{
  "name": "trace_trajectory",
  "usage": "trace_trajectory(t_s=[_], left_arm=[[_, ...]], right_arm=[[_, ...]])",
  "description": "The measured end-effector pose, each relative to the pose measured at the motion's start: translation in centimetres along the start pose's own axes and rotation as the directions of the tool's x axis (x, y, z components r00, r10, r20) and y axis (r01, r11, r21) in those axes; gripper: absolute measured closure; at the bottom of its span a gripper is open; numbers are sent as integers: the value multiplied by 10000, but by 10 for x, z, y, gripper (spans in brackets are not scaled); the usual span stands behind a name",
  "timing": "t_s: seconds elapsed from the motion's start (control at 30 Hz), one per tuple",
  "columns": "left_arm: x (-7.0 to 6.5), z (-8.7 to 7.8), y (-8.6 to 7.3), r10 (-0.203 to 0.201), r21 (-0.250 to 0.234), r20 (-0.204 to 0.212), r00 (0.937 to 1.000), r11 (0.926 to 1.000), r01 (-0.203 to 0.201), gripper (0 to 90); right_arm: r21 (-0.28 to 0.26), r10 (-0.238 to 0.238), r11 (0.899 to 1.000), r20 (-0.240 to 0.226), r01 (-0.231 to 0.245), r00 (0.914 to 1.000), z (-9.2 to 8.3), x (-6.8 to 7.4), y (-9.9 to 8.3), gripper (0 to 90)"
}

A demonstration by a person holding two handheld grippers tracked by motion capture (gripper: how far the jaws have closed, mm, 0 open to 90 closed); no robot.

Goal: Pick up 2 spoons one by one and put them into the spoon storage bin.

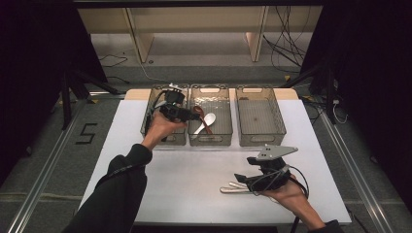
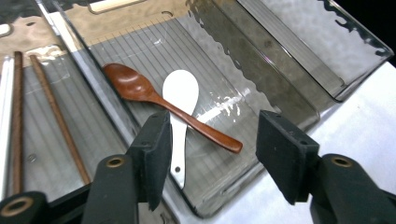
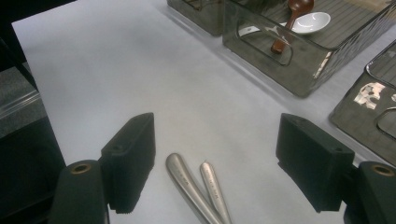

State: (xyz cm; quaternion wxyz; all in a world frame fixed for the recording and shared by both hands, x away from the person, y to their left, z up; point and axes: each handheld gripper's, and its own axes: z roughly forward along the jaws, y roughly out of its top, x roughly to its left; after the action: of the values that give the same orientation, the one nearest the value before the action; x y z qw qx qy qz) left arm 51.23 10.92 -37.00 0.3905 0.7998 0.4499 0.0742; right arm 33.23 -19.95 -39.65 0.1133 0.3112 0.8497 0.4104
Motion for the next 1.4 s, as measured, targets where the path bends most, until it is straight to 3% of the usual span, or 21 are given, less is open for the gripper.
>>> trace_trajectory(t_s=[0.47, 0.53, 0.8, 0.97, 1.4], left_arm=[[-6, -34, -44, 590, -377, 588, 9965, 9977, -568, 311], [-7, -38, -51, 553, -537, 690, 9961, 9972, -516, 301], [-17, -46, -67, 1041, -482, 820, 9912, 9938, -1004, 281], [-22, -54, -79, 1229, -872, 814, 9891, 9894, -1158, 269], [-16, -69, -111, 1074, -1090, 939, 9898, 9893, -970, 243]], right_arm=[[249, -10, 9997, 20, 10, 10000, 3, -2, -1, 293], [342, -59, 9994, 73, 56, 10000, 4, -3, -2, 293], [873, -217, 9960, 10, 216, 9998, 7, -4, -4, 293], [1221, -333, 9920, -7, 331, 9994, 10, -7, -7, 293], [2110, -578, 9758, -46, 574, 9983, 19, -13, -13, 294]])
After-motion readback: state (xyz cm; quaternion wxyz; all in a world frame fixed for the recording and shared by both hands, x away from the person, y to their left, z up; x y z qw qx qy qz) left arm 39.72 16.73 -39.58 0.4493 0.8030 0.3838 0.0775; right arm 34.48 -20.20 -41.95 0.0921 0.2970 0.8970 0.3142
